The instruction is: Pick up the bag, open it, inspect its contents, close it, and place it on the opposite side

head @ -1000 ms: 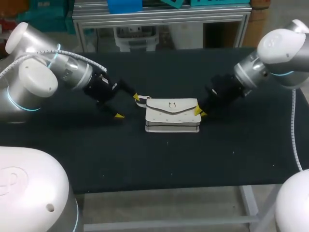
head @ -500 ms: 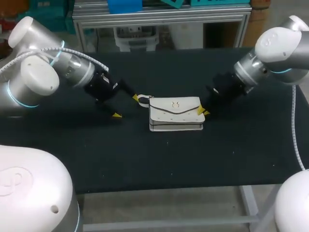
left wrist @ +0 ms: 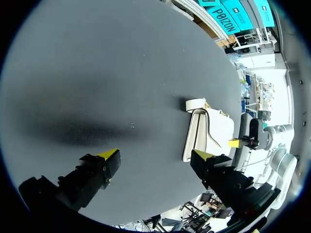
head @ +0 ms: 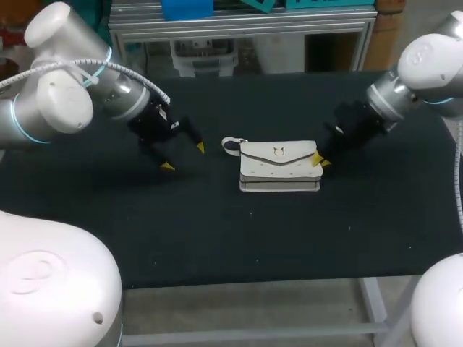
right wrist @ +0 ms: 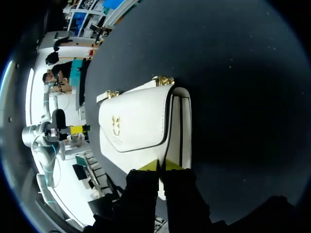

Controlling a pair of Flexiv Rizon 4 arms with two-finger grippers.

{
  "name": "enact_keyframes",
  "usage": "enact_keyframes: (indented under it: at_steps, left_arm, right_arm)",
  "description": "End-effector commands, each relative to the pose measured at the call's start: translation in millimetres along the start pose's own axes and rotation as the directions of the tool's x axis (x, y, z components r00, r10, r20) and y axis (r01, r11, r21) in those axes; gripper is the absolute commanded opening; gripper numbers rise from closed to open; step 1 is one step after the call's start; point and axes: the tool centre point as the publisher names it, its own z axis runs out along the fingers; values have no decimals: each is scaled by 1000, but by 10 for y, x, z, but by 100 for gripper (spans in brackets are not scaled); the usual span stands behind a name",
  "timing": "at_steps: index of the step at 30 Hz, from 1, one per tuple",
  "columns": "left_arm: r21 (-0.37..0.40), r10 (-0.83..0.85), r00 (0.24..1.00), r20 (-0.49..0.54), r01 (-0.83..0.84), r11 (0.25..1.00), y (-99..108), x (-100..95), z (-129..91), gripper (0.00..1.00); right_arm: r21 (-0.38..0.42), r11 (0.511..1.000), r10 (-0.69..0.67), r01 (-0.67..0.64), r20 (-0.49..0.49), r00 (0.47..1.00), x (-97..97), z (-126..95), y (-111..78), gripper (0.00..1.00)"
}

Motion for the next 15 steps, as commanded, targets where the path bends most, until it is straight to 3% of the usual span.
enact_keyframes:
  at_steps: [1, 12, 15]
  left_arm:
    - [-9, 0, 999, 34, 1, 1000, -35, 43, -34, 100]
    - [9, 32, 999, 43, -32, 999, -80, 40, -55, 100]
    - [40, 71, 996, 57, -74, 996, -193, -17, -175, 100]
  right_arm:
    - [-1, 1000, 1, -1, 4, 1000, 3, 4, -2, 0]
    - [-1, 1000, 1, -1, 4, 1000, 3, 4, -2, 0]
    - [-54, 998, 14, -12, 40, 999, -140, -120, 124, 0]
